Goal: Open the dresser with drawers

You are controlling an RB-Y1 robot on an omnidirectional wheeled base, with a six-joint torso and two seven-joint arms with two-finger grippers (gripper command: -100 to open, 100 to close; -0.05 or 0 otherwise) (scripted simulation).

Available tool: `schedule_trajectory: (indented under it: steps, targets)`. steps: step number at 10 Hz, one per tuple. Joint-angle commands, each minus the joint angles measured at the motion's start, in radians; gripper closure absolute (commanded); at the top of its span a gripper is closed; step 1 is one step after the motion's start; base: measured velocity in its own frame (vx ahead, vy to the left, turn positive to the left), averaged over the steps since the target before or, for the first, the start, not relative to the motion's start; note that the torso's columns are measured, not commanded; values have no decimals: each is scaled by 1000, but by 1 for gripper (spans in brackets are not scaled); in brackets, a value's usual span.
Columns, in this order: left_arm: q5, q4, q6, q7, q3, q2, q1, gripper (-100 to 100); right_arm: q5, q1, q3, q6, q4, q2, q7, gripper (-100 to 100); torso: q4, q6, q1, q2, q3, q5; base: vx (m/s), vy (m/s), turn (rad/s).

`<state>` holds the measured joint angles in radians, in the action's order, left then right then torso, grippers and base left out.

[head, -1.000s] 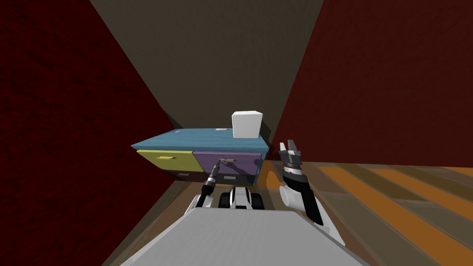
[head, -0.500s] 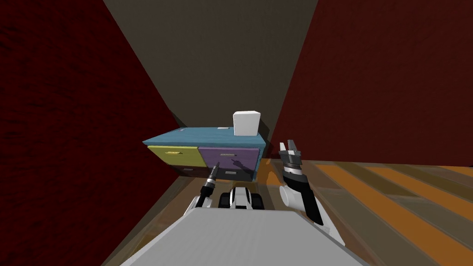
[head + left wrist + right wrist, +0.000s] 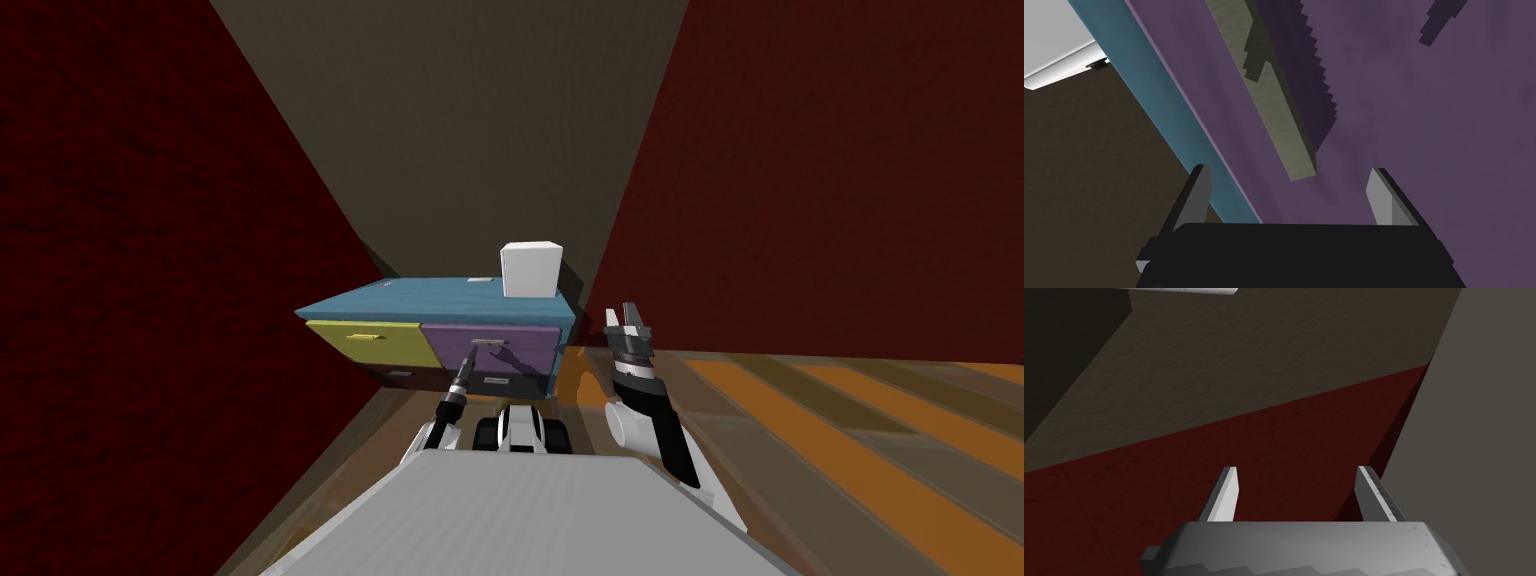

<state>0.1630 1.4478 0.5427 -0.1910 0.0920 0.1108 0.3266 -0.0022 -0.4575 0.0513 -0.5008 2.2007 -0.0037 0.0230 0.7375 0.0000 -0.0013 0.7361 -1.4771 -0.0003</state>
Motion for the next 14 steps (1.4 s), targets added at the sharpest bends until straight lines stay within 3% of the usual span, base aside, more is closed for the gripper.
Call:
schedule_trajectory:
  steps: [1, 2, 3, 8, 9, 12, 14]
  targets:
    - [-1, 23, -29, 4, -2, 3, -6, -100, 0, 0, 0, 0, 0, 0, 0, 0, 2, 0, 2, 7, 4, 1, 85, -28, -24]
    - [-1, 6, -11, 3, -3, 3, -8, -100, 0, 0, 0, 0, 0, 0, 0, 0, 2, 0, 2, 6, 4, 1, 53, -17, -6]
    - [-2, 7, -14, 3, -3, 3, -9, 100, 0, 0, 0, 0, 0, 0, 0, 0, 2, 0, 3, 6, 4, 1, 9, -3, 2]
    - [1, 50, -22, 10, 10, 14, 26, 100, 0, 1, 0, 0, 0, 0, 0, 0, 1, 0, 1, 4, 2, 0, -153, 11, 17]
    - [-1, 27, -15, 9, 5, 8, 14, -100, 0, 1, 0, 0, 0, 0, 0, 0, -1, 0, 1, -4, -2, 0, 69, -15, -17]
    - [-5, -4, -4, 6, -2, 0, -4, -100, 0, 0, 0, 0, 0, 0, 0, 0, -1, 0, 2, -5, -3, 0, 156, -11, -11]
    - [-5, 29, -37, 10, -2, 4, -5, -100, 0, 0, 0, 0, 0, 0, 0, 0, 2, 0, 2, 7, 4, 0, 85, -6, -14]
